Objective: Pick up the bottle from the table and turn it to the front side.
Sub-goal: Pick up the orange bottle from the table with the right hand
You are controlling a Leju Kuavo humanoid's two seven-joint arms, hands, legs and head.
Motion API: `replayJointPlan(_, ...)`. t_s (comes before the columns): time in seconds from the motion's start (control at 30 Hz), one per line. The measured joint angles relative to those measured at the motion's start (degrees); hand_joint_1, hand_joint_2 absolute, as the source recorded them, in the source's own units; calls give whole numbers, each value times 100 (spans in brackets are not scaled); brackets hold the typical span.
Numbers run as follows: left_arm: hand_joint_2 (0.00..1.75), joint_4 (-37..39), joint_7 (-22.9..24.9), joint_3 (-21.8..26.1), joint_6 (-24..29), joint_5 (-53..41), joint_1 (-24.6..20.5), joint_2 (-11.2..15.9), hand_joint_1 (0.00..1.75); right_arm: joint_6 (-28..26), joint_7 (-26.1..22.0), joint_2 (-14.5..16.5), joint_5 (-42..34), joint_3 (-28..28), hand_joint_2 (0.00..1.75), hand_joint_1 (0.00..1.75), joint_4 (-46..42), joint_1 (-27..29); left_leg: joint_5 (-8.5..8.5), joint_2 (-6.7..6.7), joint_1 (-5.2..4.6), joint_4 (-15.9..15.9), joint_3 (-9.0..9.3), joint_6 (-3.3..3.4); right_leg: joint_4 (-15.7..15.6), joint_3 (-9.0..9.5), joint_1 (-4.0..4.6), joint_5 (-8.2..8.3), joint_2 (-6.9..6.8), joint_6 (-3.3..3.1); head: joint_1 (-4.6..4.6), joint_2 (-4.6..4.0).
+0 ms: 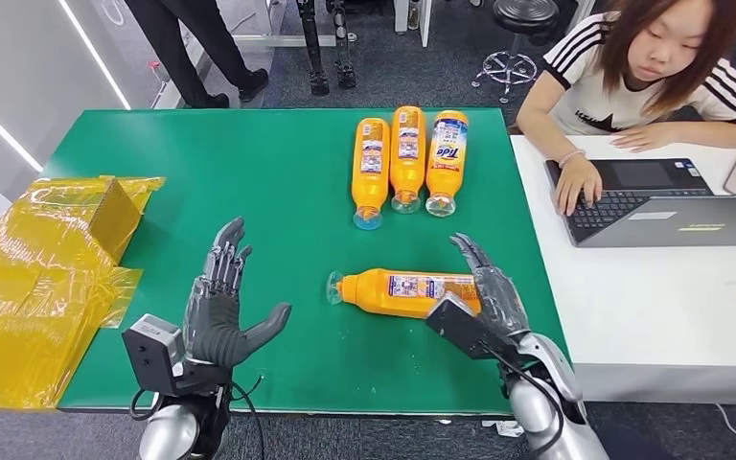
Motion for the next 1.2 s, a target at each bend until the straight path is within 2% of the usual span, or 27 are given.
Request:
replayJointPlan(0.2,175,332,43,-119,-111,125,-304,9,0,980,484,-241,174,646,175,0,1118,-978,1,-2,0,1,0,1,1,-1,0,0,0,0,1,0)
replayJointPlan(0.3,175,428,92,-148,-133,200,-400,15,0,1233,619,-291,186,922,175,0,1590,-1364,1,-2,0,1,0,0,2,-2,0,0,0,0,0,0)
replayJointPlan(0.7,175,694,208,-247,-312,623,-537,45,0,1597,914,-476,68,1674,175,0,2783,-2322,0,-3,-1,2,-1,1,0,-3,0,-1,1,1,0,0)
replayJointPlan(0.73,175,714,218,-251,-334,694,-554,55,0,1660,925,-494,39,1735,175,5,2868,-2406,0,-3,-1,2,-1,1,0,-3,0,-1,0,1,0,0)
replayJointPlan(0.87,175,786,253,-253,-431,899,-575,69,0,1838,933,-562,-105,1957,175,165,3183,-2716,0,-3,0,3,0,1,1,-2,0,0,0,1,0,0)
replayJointPlan(0.9,175,801,260,-253,-448,927,-575,69,0,1852,933,-579,-138,2002,175,172,3242,-2774,0,-3,0,4,-1,1,1,-2,0,0,0,1,0,0)
replayJointPlan(0.97,175,827,266,-253,-473,966,-573,69,0,1841,919,-610,-195,2090,175,175,3333,-2862,0,-3,0,4,-1,1,1,-2,0,0,0,1,1,0)
replayJointPlan(1.2,175,896,266,-253,-525,1038,-567,100,0,1739,879,-640,-267,2320,175,175,3462,-3024,-1,-4,0,4,-2,1,1,-3,0,-1,1,1,0,0)
